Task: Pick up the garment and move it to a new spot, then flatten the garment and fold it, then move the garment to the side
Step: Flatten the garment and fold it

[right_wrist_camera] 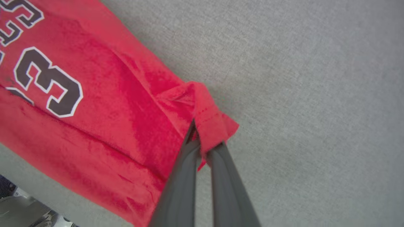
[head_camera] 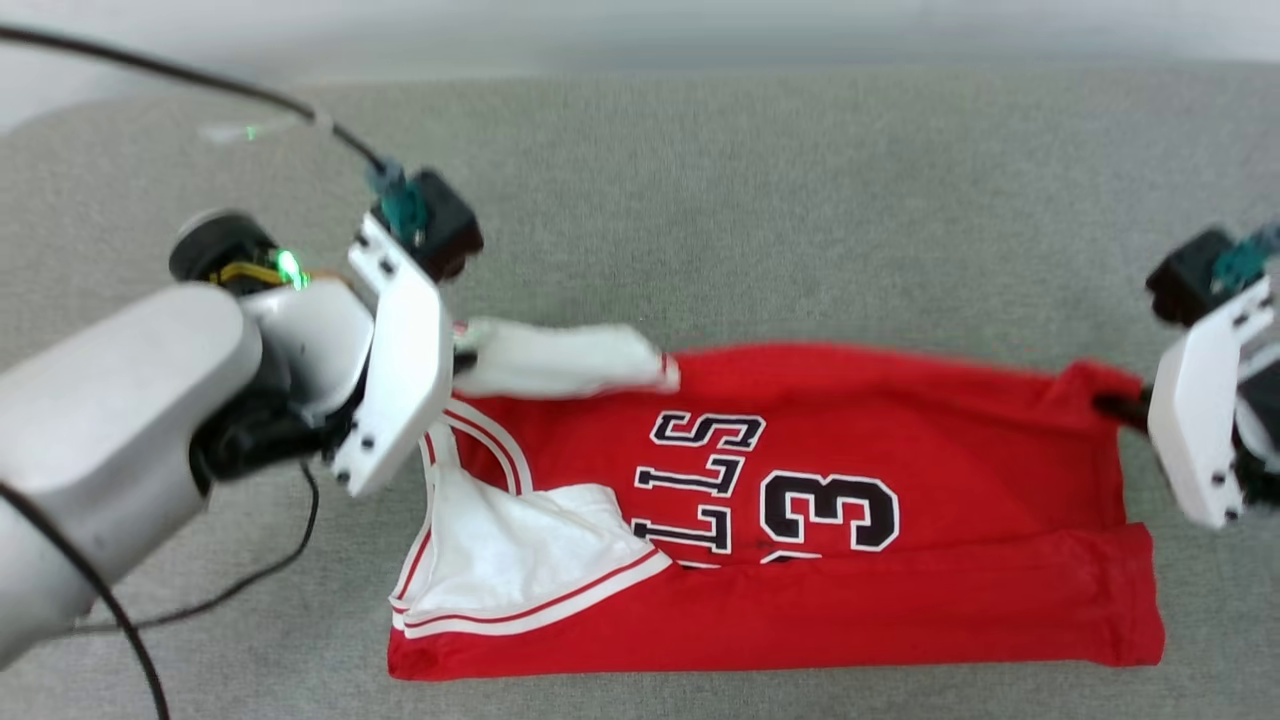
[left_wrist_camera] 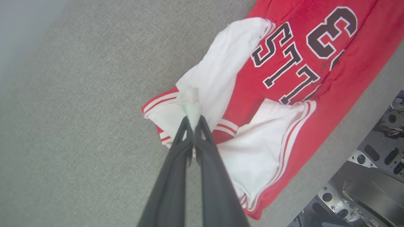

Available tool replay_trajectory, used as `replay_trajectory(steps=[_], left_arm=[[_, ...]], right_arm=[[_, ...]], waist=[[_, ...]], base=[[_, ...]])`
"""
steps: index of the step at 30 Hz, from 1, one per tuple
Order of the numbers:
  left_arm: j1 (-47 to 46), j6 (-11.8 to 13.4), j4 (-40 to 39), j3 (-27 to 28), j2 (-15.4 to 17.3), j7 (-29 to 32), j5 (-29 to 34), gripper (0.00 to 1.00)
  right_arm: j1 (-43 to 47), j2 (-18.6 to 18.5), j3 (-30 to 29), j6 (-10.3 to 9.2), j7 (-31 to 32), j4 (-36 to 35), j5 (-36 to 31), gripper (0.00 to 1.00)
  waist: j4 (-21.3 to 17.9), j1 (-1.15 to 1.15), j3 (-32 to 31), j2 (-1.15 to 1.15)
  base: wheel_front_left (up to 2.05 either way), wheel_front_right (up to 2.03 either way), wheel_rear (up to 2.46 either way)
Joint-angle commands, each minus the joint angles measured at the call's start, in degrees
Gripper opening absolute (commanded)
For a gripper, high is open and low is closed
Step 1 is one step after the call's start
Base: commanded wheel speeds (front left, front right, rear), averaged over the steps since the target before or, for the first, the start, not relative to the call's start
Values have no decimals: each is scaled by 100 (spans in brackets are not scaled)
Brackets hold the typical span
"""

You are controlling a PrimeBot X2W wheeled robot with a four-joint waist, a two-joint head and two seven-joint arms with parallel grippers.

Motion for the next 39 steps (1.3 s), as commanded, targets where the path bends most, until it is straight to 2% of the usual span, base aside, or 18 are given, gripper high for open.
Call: replay_trajectory(steps=[1,10,16,23,24,25,26,28,32,35,39], left_arm=[[124,2,-15,1,43,-31,37,0],[1354,255,-525,-4,495,-176,-45,0],[2157,447,-543,-2,494,-372,5,0],[2623,497,-163,-1,277,-592,37,0],[2650,512,-98,-3,245,-607,37,40],[2643,519,-59,0,212,-650,88,100],[2636,530,-25,2,187,-698,147,100],[2670,503,-25,5,157,-814,224,100],[2644,623,-196,102,274,-1195,490,100],[2728,912,-398,327,415,-1676,537,100],[2839,1477,-529,673,531,-2427,706,100]], right_arm=[[95,-1,21,-2,-45,-25,46,0],[969,-240,199,-2,-502,-280,211,0],[1392,-261,218,-2,-645,-320,236,0],[1588,34,181,-2,-730,-88,201,0],[1611,76,199,-2,-709,-50,195,18],[1632,100,225,-2,-693,-18,188,43],[1641,124,224,-2,-722,13,173,100],[1702,181,168,-2,-827,49,232,100],[1835,97,-29,-2,-1131,-90,273,100],[1926,-82,-296,-2,-1347,-299,227,100],[2149,-254,-851,-2,-1640,-528,328,100]], waist=[[10,1,-160,0],[-36,1,-567,0],[-86,1,-563,0],[-119,1,-429,0],[-116,1,-422,0],[-109,1,-421,0],[-101,1,-432,0],[-77,1,-490,0],[-48,1,-662,0],[-47,1,-763,0],[-21,1,-829,0]], base=[[0,0,0],[0,0,0],[0,0,0],[0,0,0],[0,0,0],[0,0,0],[0,0,0],[0,0,0],[0,0,0],[0,0,0],[0,0,0]])
